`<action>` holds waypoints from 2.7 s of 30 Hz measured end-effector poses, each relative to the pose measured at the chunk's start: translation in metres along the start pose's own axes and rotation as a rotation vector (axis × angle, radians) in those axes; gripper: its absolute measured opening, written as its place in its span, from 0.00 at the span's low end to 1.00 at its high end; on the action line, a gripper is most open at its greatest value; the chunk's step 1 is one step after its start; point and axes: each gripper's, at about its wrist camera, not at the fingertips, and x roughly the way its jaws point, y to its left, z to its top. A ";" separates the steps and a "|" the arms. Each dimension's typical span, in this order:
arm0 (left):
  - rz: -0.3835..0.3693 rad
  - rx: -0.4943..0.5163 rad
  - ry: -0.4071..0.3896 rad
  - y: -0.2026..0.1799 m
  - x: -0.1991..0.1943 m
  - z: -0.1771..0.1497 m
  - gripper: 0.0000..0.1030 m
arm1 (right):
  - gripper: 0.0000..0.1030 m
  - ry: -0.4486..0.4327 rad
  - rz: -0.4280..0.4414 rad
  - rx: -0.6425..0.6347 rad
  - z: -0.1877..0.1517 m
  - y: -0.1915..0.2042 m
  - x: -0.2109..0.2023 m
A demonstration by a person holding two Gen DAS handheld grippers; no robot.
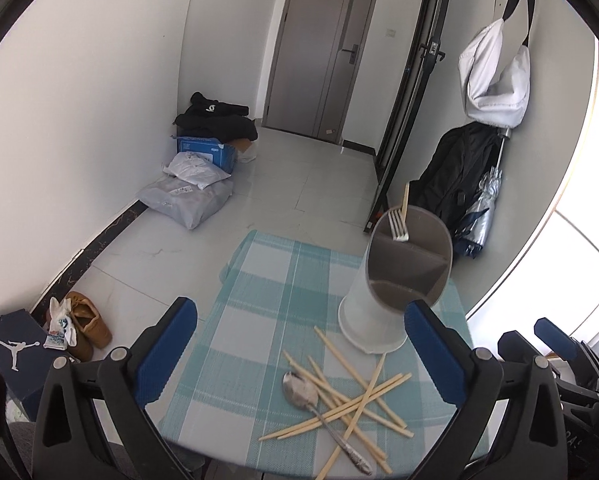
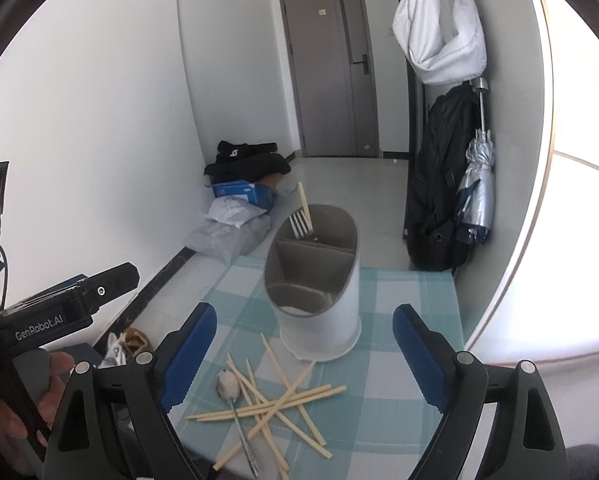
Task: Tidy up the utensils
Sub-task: 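Move both grippers back over the remaining utensils, then lower the right gripper onto the chopstick pile and grasp one chopstick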
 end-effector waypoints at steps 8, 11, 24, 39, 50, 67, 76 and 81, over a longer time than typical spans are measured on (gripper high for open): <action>0.020 0.008 0.067 0.002 0.018 -0.037 0.99 | 0.88 0.101 0.002 0.025 -0.041 -0.013 0.020; 0.016 -0.001 0.106 0.005 0.026 -0.049 0.99 | 0.88 0.131 0.027 0.028 -0.052 -0.017 0.028; 0.028 -0.046 0.214 0.022 0.059 -0.061 0.99 | 0.84 0.299 0.074 0.103 -0.088 -0.028 0.073; 0.029 -0.149 0.260 0.046 0.075 -0.051 0.99 | 0.69 0.392 0.121 0.080 -0.067 -0.013 0.124; 0.059 -0.182 0.305 0.060 0.088 -0.045 0.99 | 0.56 0.463 0.123 0.110 -0.072 -0.010 0.168; 0.066 -0.152 0.453 0.058 0.108 -0.065 0.99 | 0.04 0.472 0.218 0.230 -0.075 -0.024 0.191; 0.024 -0.105 0.536 0.041 0.125 -0.071 0.99 | 0.04 0.393 0.279 0.262 -0.069 -0.036 0.170; 0.023 -0.044 0.571 0.024 0.131 -0.072 0.98 | 0.04 0.331 0.314 0.284 -0.064 -0.049 0.150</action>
